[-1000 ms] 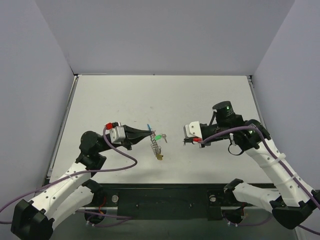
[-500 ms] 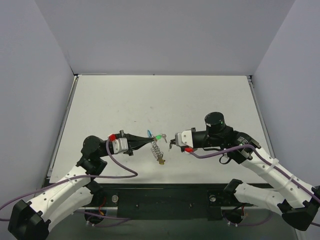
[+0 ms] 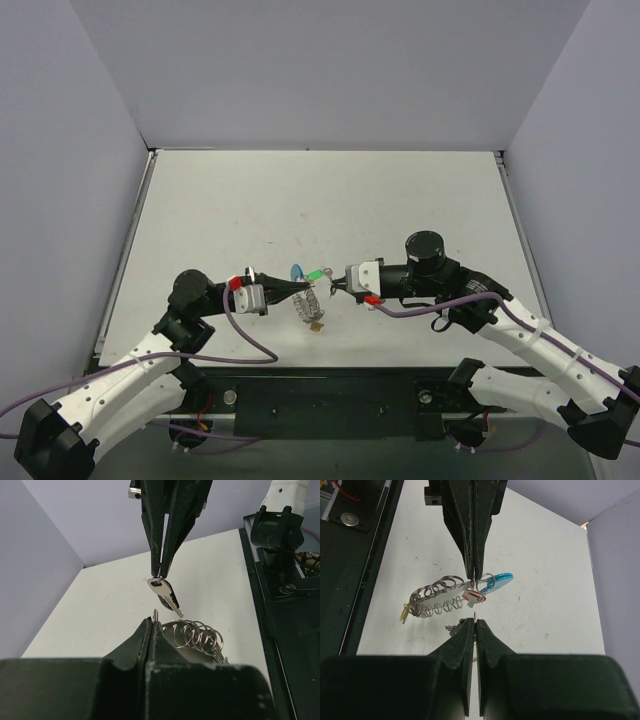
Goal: Put the keys on the keyring
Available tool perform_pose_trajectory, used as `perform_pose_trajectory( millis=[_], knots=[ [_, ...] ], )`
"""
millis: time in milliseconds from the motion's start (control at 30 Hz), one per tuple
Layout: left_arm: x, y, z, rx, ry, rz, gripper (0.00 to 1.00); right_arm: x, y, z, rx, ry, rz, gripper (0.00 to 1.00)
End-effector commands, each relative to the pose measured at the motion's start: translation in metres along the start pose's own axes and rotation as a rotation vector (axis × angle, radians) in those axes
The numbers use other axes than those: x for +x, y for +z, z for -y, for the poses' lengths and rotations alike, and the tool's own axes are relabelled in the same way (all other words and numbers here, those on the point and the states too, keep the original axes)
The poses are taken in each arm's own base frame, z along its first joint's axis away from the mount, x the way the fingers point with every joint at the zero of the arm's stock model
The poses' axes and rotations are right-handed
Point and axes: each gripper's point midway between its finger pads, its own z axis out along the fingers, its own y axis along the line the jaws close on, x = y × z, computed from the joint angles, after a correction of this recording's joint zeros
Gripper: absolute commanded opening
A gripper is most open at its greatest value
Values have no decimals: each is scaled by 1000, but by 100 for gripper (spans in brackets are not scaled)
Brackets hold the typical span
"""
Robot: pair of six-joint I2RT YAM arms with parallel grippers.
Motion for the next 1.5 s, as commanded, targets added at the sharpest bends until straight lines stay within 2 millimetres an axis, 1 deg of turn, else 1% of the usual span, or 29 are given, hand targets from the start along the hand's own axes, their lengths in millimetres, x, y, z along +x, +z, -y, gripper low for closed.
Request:
perform_pose_trajectory(
  millis=[0,33,67,100,133,167,200,233,267,300,333,367,400,433,500,633,667,733,800,833,867,900,967,1133,1167,1333,1467],
  knots=[
    [-23,3,-5,0,58,66,0,-13,2,7,43,-38,47,0],
    [-22,3,-4,-1,45,70,0,-12,3,8,50,-37,48,0],
    [-29,4,-7,-16,44,100,0,-12,3,8,52,-36,46,0],
    [-26,4,-4,-19,0,106,0,-12,4,7,50,-25,45,0],
    [-35,4,-7,-36,8,142,0,-12,4,7,54,-15,42,0],
    [-32,4,-7,-41,-28,148,0,-19,4,12,73,-12,66,0],
    [-39,3,-10,-59,-26,179,0,-21,3,13,78,-4,71,0],
    [-38,3,-8,-61,-75,190,0,-23,3,13,81,11,76,0],
    [-44,1,-10,-80,-70,225,0,-24,2,13,81,19,81,0],
    [-46,1,-9,-82,-112,239,0,-26,1,11,74,29,81,0],
    [-49,-1,-11,-101,-115,264,0,-31,-1,10,60,16,95,0],
    [-52,-2,-10,-106,-152,280,0,-25,-2,3,35,32,75,0],
    [-54,-6,-11,-131,-158,308,0,-27,-3,-3,5,24,79,0],
    [-56,-7,-13,-151,-196,328,0,-27,-4,-6,-9,15,82,0],
    [-59,-13,-13,-174,-219,370,0,-27,-4,-10,-25,23,88,0],
    [-61,-19,-9,-199,-232,408,0,-31,1,-2,15,75,105,0],
    [-61,-20,-8,-198,-231,411,0,-37,2,5,42,82,126,0],
    [-61,-20,-6,-195,-233,416,0,-40,5,9,52,113,137,0],
    [-60,-20,-4,-189,-232,424,0,-41,9,9,50,149,147,0],
    [-63,-21,-3,-186,-227,437,0,-43,11,7,42,154,152,0],
    [-60,-20,-3,-183,-235,432,0,-44,13,7,41,158,157,0],
    [-64,-21,-1,-174,-233,448,0,-44,15,6,39,160,157,0],
    [-62,-20,1,-162,-239,449,0,-46,17,8,46,168,166,0],
    [-58,-18,3,-148,-237,433,0,-52,20,8,40,191,179,0],
    [-60,-18,4,-143,-234,436,0,-53,20,8,40,194,185,0],
    [-59,-18,5,-142,-238,433,0,-54,24,6,33,210,192,0],
    [-60,-17,7,-132,-236,433,0,-54,26,9,46,215,194,0]
  ],
)
